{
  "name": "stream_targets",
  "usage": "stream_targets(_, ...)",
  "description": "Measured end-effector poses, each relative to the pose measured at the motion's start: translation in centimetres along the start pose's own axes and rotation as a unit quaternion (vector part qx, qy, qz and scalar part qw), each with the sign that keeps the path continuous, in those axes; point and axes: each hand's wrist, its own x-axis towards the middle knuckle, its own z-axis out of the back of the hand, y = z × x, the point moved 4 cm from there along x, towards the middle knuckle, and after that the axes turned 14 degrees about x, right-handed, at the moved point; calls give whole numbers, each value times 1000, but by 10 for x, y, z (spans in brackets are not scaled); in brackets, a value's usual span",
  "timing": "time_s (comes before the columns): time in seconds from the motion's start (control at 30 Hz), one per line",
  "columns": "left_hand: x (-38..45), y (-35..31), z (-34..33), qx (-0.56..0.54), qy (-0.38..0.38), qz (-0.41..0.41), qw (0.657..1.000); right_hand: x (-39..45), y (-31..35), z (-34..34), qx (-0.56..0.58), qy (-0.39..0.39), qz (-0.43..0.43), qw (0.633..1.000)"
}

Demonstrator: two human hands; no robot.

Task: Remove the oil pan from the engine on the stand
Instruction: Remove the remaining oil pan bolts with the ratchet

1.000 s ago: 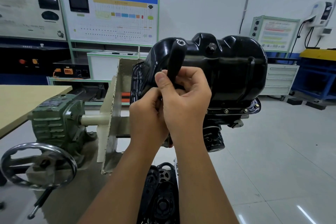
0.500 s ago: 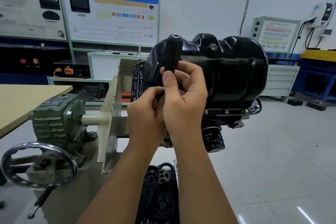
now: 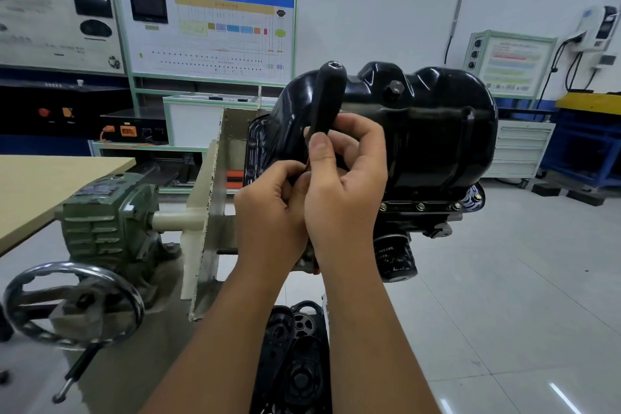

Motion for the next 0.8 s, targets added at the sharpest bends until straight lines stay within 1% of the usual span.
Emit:
stream_targets(0.13,2,-1,-1,-27,-1,39,999,-1,2,1,-25,-21,15,999)
stream_targets(0.23,1,-1,0,19,-5,-9,1000,2,-1,3,-21,-20,9,1000)
stream_targets(0.3,0,0,-2,13,6,-21,1000,3,0,3,-29,-6,9,1000)
stream_targets(0.4,0,0,-4,0,9,-15,1000,2,0,1,-20,12,-3,1000)
stream_targets(0.47,1,2,-4,-6,-5,-6,1000,0,1,0,-18,-2,-1,1000)
stream_targets(0.53,1,1,-3,-3,-16,-7,1000,0,2,2,-45,-19,17,999)
stream_targets(0.6,0,-1,-4,-7,-13,-12,1000,1,2,3,-47,-28,19,998)
stream_targets(0.67,0,-1,-6,-16,1,-21,1000,3,2,3,-30,-15,-1,999)
stream_targets(0.77,0,1,-7,33,6,-76,997,5,0,0,-34,52,-33,998)
stream_targets(0.8,1,1,-6,46,1,-76,996,5,0,0,-40,59,-31,997)
